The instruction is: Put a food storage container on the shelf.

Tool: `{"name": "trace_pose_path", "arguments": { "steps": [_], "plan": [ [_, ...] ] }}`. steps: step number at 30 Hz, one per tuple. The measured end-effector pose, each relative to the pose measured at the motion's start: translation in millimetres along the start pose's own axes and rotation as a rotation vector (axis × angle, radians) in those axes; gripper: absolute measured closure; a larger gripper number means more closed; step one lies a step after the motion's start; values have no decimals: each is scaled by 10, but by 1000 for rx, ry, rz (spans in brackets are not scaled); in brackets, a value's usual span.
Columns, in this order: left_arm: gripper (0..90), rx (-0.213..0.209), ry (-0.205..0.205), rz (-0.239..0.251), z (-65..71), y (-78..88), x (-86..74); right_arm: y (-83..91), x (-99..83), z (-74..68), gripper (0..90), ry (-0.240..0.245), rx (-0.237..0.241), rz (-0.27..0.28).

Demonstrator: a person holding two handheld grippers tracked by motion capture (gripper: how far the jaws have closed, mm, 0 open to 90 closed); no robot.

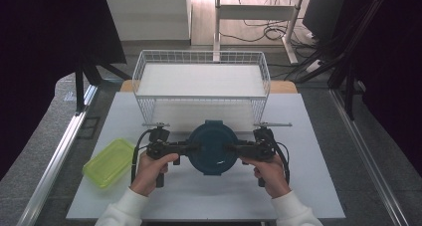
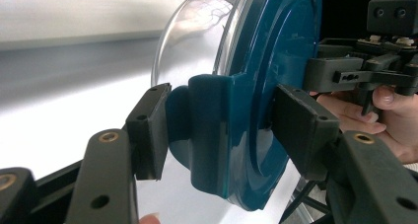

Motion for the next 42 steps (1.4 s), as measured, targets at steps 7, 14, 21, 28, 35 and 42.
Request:
{"name": "trace_pose_path", "arguments": {
  "steps": [7,14,21,28,35,42],
  "plan": [
    [416,10,-24,9,73,62,123,42,121,-55,332,12,8,16],
    [416,13,-43,22,153,114,259,108,264,-111,332,23,8,31],
    [416,23,-63,37,229,183,422,155,415,-166,332,25,15,43],
    [417,24,-85,51,289,262,543,207,566,-244,338,37,20,54],
    [418,23,-104,64,346,334,651,243,697,-316,338,50,22,59],
    [419,17,-108,87,395,399,778,296,862,-390,338,73,14,68]
  ]
}}
Point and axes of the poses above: each handheld gripper's, and its own axes: y roughly backward along the jaws, x roughly out of its top, z roughly to its right, the point moved 8 cm from there along -y, roughly forward along the jaws, and after that the axes turned 10 degrees about -x, right-handed, at the moved point
